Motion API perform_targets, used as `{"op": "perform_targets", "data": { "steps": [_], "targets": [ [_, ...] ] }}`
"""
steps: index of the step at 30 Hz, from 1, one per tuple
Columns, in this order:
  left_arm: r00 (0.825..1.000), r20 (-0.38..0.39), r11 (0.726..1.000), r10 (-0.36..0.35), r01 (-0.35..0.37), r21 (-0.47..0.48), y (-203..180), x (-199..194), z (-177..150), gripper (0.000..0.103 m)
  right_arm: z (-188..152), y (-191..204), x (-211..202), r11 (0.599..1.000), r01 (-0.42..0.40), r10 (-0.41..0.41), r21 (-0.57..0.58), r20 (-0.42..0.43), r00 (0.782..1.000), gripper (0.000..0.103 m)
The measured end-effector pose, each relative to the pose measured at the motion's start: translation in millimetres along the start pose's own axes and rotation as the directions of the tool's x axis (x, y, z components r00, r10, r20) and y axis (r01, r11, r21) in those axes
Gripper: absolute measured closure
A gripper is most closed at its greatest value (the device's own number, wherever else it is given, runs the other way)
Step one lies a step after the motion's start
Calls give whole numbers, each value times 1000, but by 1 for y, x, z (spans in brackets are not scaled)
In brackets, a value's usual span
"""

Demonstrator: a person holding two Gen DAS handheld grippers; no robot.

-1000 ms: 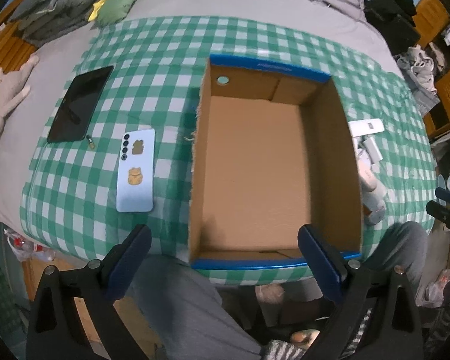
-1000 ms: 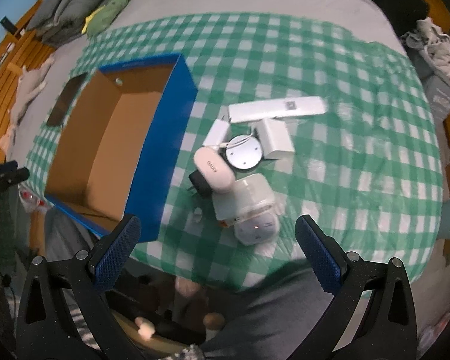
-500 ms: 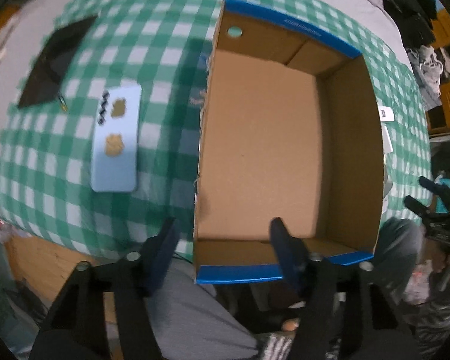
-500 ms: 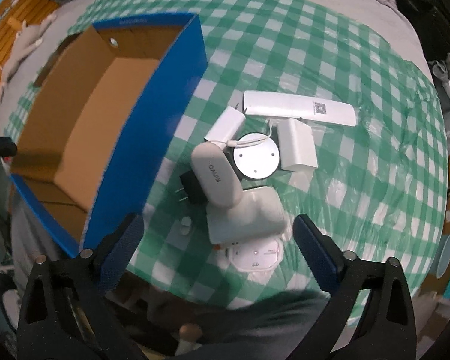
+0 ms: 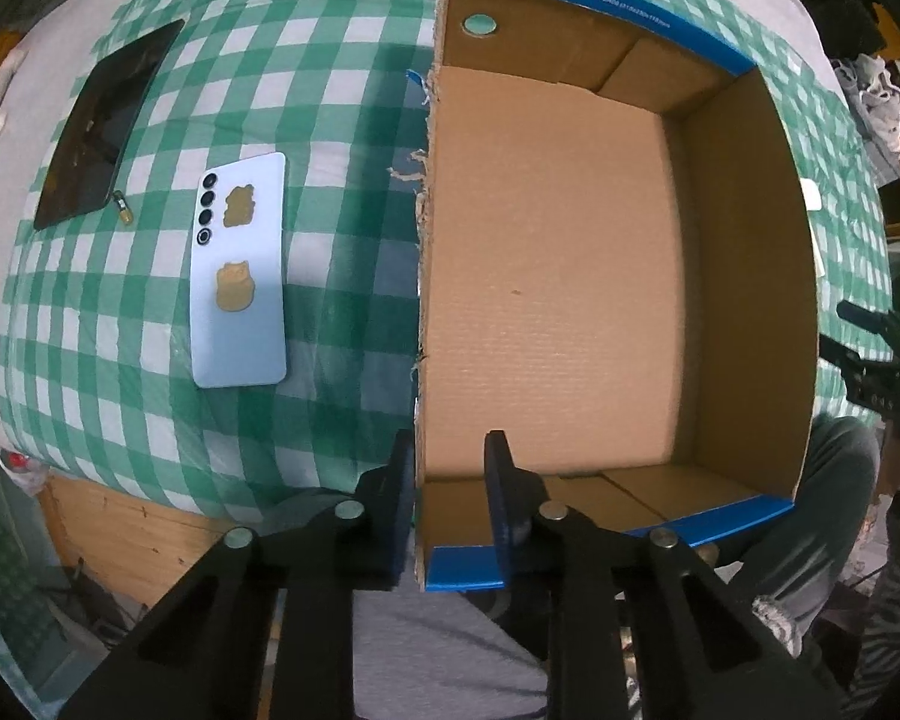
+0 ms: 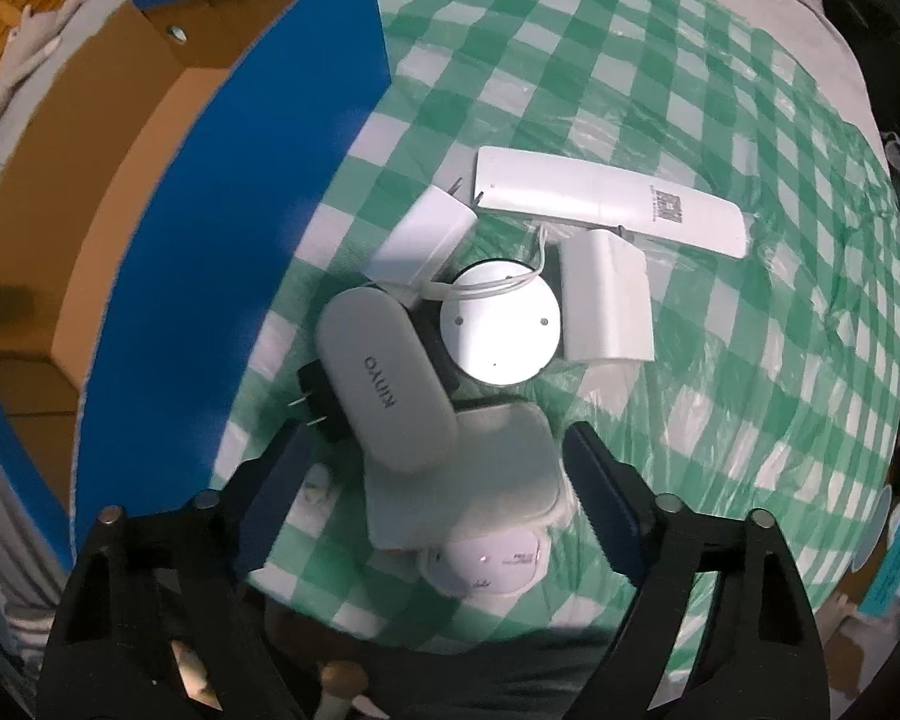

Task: Flip cup upside down
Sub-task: 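Reach the right gripper to the grey KINYO power bank and grasp it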

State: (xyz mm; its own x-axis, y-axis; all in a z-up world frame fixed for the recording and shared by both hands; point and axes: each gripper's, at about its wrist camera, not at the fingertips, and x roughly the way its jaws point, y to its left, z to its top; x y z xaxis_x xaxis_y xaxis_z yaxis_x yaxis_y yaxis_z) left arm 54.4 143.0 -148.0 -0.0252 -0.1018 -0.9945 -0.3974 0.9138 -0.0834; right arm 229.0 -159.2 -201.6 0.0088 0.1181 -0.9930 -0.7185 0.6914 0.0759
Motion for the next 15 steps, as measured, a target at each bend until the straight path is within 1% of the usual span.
{"op": "perform_targets", "data": {
  "steps": [3, 7, 12, 14, 15],
  "targets": [
    [999, 11, 999, 30, -30, 18, -2, -3, 1, 87, 7, -5, 8, 1000, -13, 13, -6, -24, 1000, 25],
    [999, 24, 999, 36, -37, 23, -2, -6, 0, 90, 16, -8, 12, 999, -41, 40, -22, -30, 999, 25],
    [999, 29, 999, 40, -41, 33, -3, -7, -1, 91, 23, 3, 22, 998, -36, 33, -49, -49, 998, 25],
    [999, 28, 999, 41, -42, 34, -3, -7, -1, 91, 25, 9, 29, 998, -29, 25, -58, -62, 998, 28],
    [999, 30, 999, 40, -41, 33, -2, -7, -1, 91, 26, 13, 32, 998, -25, 21, -66, -68, 997, 33]
  ]
}}
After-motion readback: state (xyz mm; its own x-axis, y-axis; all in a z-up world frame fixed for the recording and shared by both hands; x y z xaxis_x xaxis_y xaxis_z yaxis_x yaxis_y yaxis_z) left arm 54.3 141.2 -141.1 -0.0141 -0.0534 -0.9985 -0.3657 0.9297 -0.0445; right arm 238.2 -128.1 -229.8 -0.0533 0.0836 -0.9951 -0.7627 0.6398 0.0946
